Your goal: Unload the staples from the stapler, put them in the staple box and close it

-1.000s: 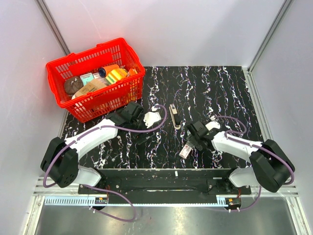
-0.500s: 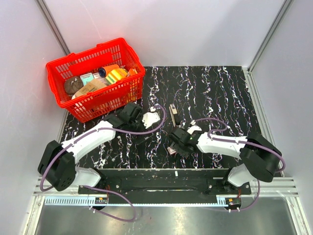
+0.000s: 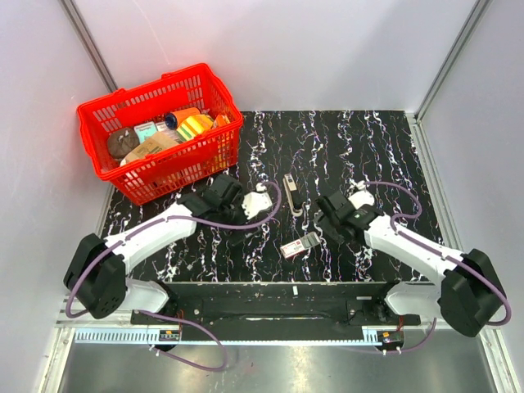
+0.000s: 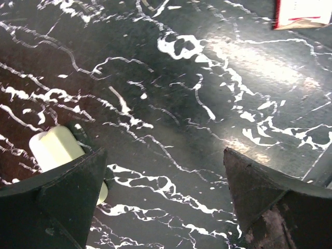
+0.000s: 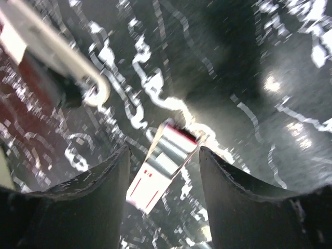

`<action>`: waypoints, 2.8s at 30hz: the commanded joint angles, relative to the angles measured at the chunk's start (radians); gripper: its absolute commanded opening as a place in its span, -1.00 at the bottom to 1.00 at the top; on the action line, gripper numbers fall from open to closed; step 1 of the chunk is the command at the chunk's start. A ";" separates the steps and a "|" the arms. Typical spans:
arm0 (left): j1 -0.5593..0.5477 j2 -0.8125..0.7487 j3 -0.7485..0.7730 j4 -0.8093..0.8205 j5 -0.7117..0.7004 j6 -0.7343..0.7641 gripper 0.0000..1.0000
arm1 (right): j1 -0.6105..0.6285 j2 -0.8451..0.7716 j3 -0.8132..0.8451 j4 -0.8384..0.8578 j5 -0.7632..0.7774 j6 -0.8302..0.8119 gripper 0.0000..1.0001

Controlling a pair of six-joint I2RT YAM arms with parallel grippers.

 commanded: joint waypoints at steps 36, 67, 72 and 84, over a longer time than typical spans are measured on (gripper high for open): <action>-0.321 0.399 0.171 0.180 -0.098 0.011 0.96 | -0.278 0.026 -0.348 0.471 -0.515 -0.148 -0.22; -0.321 0.391 0.136 0.226 -0.120 0.072 0.81 | -0.120 0.196 -0.209 0.531 -0.488 -0.097 -0.40; -0.262 0.304 0.182 0.139 -0.121 0.060 0.98 | -0.118 0.173 -0.224 0.505 -0.469 -0.102 -0.41; -0.117 0.273 0.131 0.053 0.013 0.187 0.87 | -0.119 0.168 -0.217 0.492 -0.463 -0.109 -0.42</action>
